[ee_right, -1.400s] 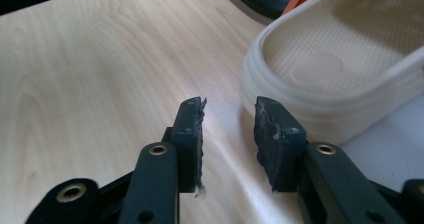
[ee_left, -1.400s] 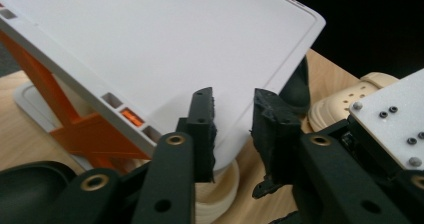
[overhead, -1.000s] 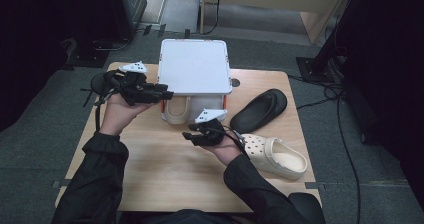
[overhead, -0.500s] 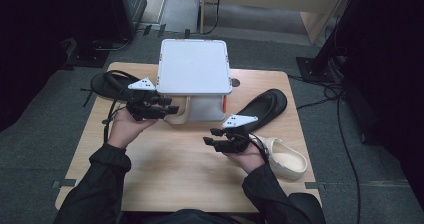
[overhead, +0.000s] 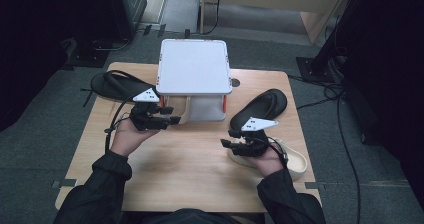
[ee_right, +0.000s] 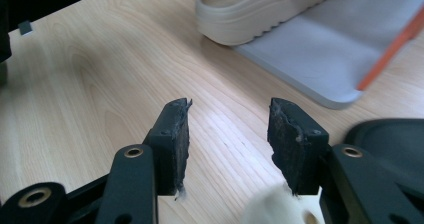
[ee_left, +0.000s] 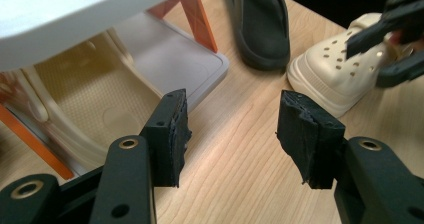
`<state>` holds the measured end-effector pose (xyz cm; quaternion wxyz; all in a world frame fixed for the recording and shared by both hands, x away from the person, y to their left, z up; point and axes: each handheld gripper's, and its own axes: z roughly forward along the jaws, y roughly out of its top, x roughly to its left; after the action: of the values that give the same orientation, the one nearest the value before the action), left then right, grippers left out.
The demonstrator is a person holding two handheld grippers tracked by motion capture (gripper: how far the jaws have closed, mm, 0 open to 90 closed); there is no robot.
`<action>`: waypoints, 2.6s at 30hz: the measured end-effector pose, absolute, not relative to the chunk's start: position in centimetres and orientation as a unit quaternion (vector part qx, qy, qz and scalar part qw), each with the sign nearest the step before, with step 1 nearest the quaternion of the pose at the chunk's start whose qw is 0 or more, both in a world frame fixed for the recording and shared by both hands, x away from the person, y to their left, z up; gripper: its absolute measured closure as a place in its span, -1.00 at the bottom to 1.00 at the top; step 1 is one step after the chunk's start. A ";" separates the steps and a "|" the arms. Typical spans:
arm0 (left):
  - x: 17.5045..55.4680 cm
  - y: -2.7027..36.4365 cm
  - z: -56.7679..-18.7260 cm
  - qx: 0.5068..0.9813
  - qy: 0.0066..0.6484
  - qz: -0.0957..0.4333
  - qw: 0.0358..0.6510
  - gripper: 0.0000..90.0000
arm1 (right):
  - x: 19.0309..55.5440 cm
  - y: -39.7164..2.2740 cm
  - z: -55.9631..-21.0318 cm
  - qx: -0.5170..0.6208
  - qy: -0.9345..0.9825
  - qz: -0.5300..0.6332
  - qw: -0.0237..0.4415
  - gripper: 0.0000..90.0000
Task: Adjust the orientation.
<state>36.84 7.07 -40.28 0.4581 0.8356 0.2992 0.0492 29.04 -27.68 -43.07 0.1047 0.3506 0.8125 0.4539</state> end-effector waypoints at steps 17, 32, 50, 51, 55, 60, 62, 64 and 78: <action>37.6 5.3 -41.2 0.842 0.280 0.032 0.460 0.03 | 26.6 -32.9 -42.4 0.390 0.795 0.437 0.156 0.17; 37.6 5.4 -41.3 0.843 0.278 0.037 0.460 0.01 | 24.6 -37.2 -42.5 0.426 0.777 0.427 0.179 0.15; 37.7 5.7 -41.3 0.841 0.280 0.038 0.461 0.07 | 24.6 -36.6 -46.1 0.419 0.818 0.375 0.123 0.39; 37.7 5.8 -41.3 0.842 0.279 0.038 0.461 0.08 | 24.7 -36.4 -46.2 0.416 0.822 0.370 0.121 0.42; 37.7 5.9 -41.2 0.838 0.282 0.031 0.466 0.13 | 25.1 -36.7 -46.2 0.422 0.817 0.382 0.095 0.56; 37.7 5.8 -41.2 0.842 0.279 0.029 0.461 0.19 | 25.2 -36.4 -45.9 0.422 0.813 0.393 0.078 0.65; 37.6 5.8 -41.3 0.841 0.280 0.028 0.461 0.20 | 25.3 -36.2 -45.7 0.425 0.808 0.401 0.074 0.66; 37.5 5.7 -41.3 0.842 0.279 0.028 0.461 0.21 | 25.4 -36.0 -45.3 0.428 0.802 0.411 0.070 0.67; 36.9 6.4 -41.4 0.828 0.290 0.025 0.479 0.38 | 27.8 -30.8 -43.5 0.380 0.812 0.439 0.060 0.69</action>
<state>36.88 6.39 -41.39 0.4789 0.8282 0.2902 0.0247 27.75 -30.78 -43.51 0.0604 0.3803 0.8118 0.4389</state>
